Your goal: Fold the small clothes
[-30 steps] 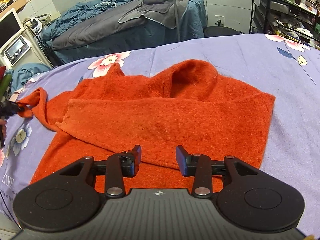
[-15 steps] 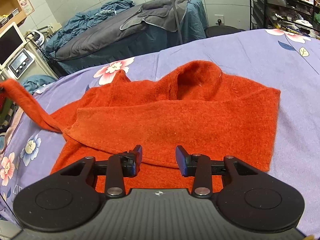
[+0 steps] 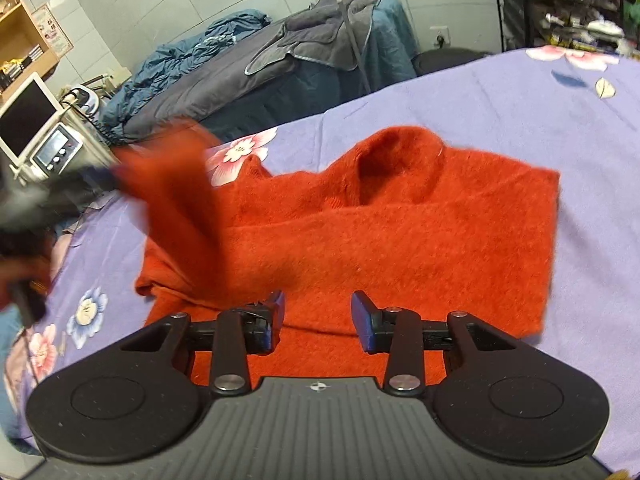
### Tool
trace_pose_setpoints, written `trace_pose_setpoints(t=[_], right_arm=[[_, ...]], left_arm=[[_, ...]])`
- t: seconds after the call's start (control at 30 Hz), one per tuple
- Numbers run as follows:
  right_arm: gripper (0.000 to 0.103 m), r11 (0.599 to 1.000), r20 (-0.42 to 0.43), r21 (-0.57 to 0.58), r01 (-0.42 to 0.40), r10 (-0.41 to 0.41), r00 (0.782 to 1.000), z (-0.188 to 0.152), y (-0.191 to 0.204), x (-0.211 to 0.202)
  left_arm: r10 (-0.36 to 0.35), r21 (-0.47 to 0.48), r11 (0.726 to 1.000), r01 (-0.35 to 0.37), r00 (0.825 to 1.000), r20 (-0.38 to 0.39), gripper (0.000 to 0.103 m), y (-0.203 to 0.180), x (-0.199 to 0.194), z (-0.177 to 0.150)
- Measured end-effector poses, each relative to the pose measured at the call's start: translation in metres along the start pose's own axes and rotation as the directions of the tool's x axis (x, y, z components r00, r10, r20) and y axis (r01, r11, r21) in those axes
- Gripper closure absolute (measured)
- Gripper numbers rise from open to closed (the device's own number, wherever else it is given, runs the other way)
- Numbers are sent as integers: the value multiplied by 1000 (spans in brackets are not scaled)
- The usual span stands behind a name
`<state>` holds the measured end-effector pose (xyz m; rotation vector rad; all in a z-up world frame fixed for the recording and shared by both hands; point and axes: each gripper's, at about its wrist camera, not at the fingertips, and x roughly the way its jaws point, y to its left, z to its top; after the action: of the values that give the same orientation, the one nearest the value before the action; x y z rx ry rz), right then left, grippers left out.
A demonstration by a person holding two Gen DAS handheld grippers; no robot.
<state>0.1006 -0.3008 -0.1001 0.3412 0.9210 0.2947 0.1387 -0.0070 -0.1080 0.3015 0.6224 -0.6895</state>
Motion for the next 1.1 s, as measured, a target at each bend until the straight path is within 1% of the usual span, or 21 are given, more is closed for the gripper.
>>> trace_pose_setpoints(t=[0.03, 0.1, 0.17, 0.2, 0.27, 0.33, 0.4, 0.43, 0.5, 0.6, 0.63, 0.7, 0.8, 0.83, 0.87, 0.9, 0.93, 0.97, 1.03, 1.07, 1.1], right_arm=[[37, 1000, 0, -6, -3, 3, 1000, -1, 1, 0], [37, 999, -3, -31, -17, 17, 1000, 0, 3, -1], [37, 997, -10, -69, -34, 34, 999, 1, 7, 2], [37, 994, -16, -98, -45, 43, 999, 3, 10, 4], [37, 983, -32, -179, -49, 44, 999, 8, 17, 12], [36, 961, -46, -271, -49, 38, 998, 17, 25, 24], [33, 920, -76, -387, -65, 38, 996, 27, 32, 41], [33, 903, -94, -426, -59, 20, 995, 32, 33, 51], [34, 903, -134, -428, -41, -19, 991, 42, 27, 73], [36, 946, -189, -321, -33, -30, 981, 49, 5, 103], [38, 965, -214, -259, -44, -13, 977, 49, -3, 112], [39, 990, -230, -129, -63, 32, 973, 47, -17, 125], [39, 990, -193, 69, -120, 131, 972, 44, -31, 134], [40, 984, -174, 120, -129, 149, 973, 44, -33, 137], [47, 975, -157, 172, -141, 169, 973, 43, -36, 139], [76, 960, -139, 224, -165, 199, 970, 43, -37, 140], [85, 934, -109, 291, -206, 247, 963, 43, -39, 139], [85, 905, -66, 347, -247, 287, 956, 44, -38, 134], [86, 834, 65, 422, -356, 364, 929, 52, -38, 116], [87, 805, 134, 437, -400, 382, 915, 57, -37, 104], [87, 795, 203, 435, -422, 370, 907, 63, -36, 88]], left_arm=[[24, -4, 1000, -24, 999, -35, 53, -8, 9, -8], [76, -47, 996, -79, 994, -73, 41, -18, 16, -19], [145, -86, 984, -154, 984, -103, 34, -18, 11, -34], [167, -100, 979, -180, 978, -121, 33, -19, 8, -41], [167, -111, 976, -186, 974, -155, 33, -13, -1, -54], [176, -93, 976, -196, 967, -185, 33, -6, -15, -68], [186, -88, 974, -207, 960, -207, 32, -8, -27, -79], [186, -98, 973, -210, 960, -211, 31, -9, -35, -83], [182, -142, 966, -214, 960, -211, 29, -11, -53, -91], [197, -206, 949, -239, 959, -206, 27, -14, -76, -98], [200, -221, 944, -246, 957, -209, 27, -13, -79, -100], [211, -242, 935, -260, 955, -211, 27, -14, -87, -103], [205, -278, 924, -262, 954, -219, 27, -12, -89, -107], [199, -289, 922, -258, 955, -219, 27, -12, -89, -106], [189, -298, 921, -250, 957, -219, 27, -12, -88, -106], [181, -302, 922, -243, 959, -220, 27, -12, -87, -107], [179, -302, 922, -241, 959, -221, 27, -13, -85, -105], [176, -297, 925, -238, 959, -222, 27, -14, -83, -105], [167, -289, 930, -228, 961, -223, 27, -16, -76, -103], [162, -288, 931, -224, 961, -224, 27, -17, -73, -101], [156, -289, 932, -219, 962, -226, 27, -18, -70, -100]])
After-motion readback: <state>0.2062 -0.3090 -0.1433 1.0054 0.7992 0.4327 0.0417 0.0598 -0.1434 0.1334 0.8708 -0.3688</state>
